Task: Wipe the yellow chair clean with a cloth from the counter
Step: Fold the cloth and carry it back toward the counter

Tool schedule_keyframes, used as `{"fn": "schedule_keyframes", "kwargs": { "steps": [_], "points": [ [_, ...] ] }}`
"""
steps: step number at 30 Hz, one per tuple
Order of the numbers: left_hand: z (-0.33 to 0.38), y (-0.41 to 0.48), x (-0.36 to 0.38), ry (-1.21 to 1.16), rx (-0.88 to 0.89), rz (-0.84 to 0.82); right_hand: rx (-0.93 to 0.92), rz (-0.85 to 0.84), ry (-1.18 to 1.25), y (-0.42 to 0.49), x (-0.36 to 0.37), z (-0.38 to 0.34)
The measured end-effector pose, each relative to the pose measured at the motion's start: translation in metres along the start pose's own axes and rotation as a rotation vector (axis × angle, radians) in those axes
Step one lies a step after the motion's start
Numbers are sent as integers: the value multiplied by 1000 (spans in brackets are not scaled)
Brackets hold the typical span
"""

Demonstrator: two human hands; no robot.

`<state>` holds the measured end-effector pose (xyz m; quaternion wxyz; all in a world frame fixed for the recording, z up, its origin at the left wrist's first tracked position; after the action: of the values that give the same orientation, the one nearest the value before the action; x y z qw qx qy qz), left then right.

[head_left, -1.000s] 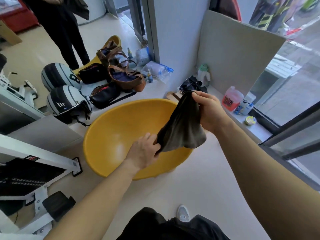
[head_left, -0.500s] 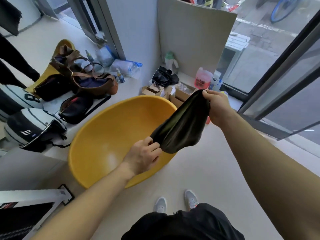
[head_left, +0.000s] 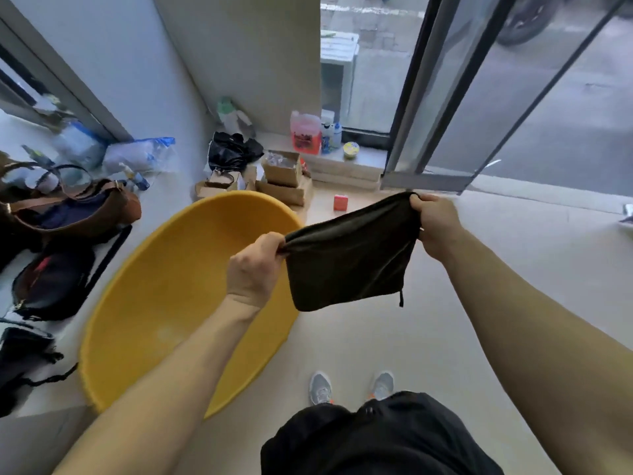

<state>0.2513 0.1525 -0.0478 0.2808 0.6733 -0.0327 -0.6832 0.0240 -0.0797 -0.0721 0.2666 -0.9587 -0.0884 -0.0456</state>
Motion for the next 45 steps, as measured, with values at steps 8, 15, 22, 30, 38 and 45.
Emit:
{"fn": "schedule_keyframes", "kwargs": {
  "steps": [8, 15, 22, 30, 38, 45],
  "points": [
    [111, 53, 15, -10, 208, -48, -32, 241, 81, -1, -148, -4],
    [273, 36, 100, 126, 644, -561, -102, 235, 316, -7, -289, -38],
    [449, 65, 125, -207, 152, -678, -138, 255, 398, -25, -491, -64],
    [677, 58, 177, -509, -111, -1076, -231, 337, 644, -72, -682, -71],
    [896, 25, 204, -409, 101, -1277, -318, 642, 745, -125, -870, -62],
    [1097, 20, 215, -480, 177, -1417, -127, 1035, 633, -174, -1038, -21]
  ]
}}
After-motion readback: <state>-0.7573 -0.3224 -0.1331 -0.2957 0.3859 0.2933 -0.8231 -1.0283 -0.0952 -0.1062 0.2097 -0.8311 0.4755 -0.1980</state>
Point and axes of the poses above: each hand's wrist, its own y-axis towards the middle knuckle, its own x-axis out of the palm, z = x × y, the point moved 6 cm from there along y, towards the middle knuckle, and after that the axes turned 14 degrees about y, right-handed, at the moved point
